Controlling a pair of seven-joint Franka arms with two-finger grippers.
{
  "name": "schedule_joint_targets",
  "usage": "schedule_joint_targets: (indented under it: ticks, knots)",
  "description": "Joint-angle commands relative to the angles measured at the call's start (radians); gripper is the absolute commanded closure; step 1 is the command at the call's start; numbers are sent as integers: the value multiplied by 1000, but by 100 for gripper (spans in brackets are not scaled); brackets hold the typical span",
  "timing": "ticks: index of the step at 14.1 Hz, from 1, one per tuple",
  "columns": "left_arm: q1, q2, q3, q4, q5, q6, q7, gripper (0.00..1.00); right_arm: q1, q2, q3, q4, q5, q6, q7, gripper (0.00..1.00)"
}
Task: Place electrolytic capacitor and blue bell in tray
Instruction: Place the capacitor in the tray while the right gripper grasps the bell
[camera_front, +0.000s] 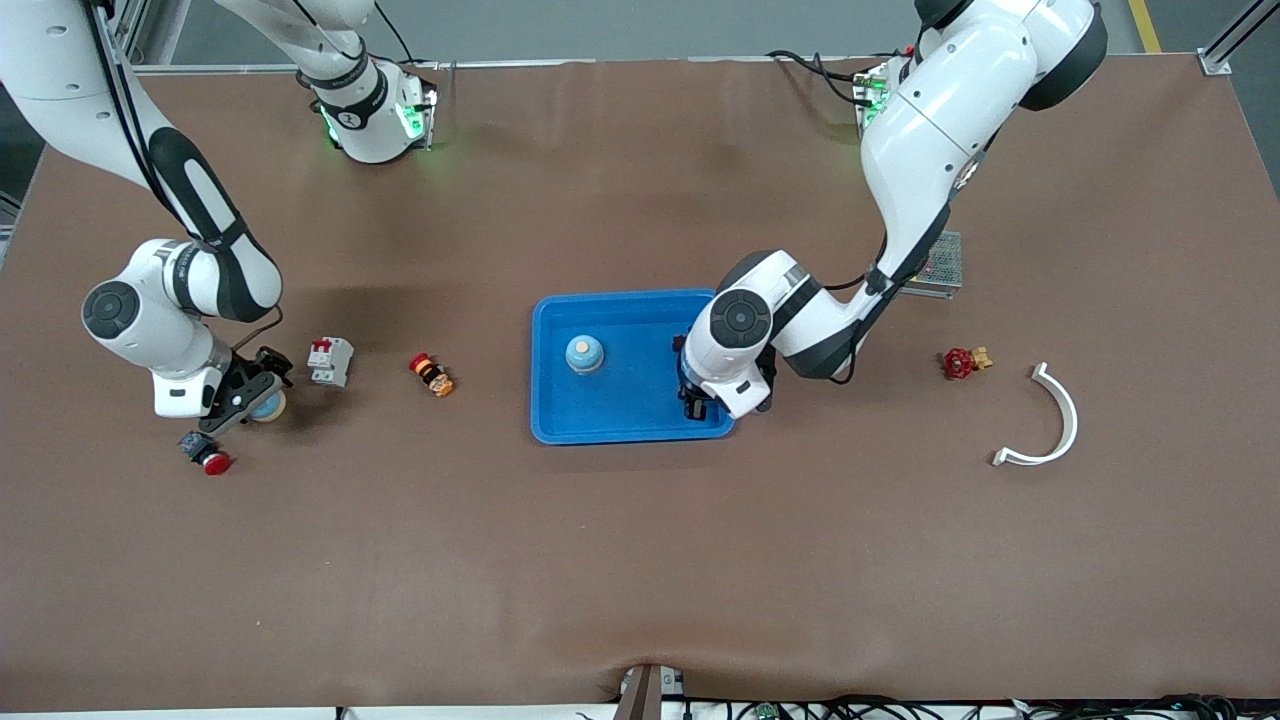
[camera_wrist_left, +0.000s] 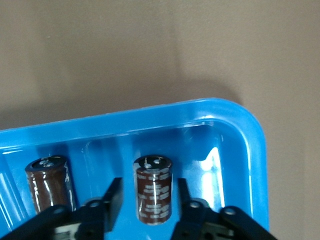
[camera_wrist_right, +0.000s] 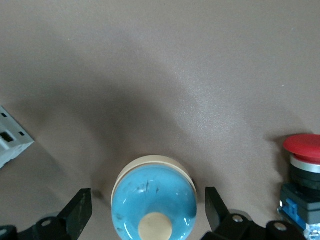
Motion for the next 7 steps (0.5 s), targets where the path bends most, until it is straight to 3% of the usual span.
schedule_joint_targets:
  ticks: [1, 7]
  knots:
    - [-5, -6, 10, 37, 5, 4, 17, 0, -22, -9, 19, -14, -5, 13, -12, 16]
    - [12, -79, 10, 74, 5, -91, 76, 0, -18, -10, 20, -6, -5, 6, -3, 43]
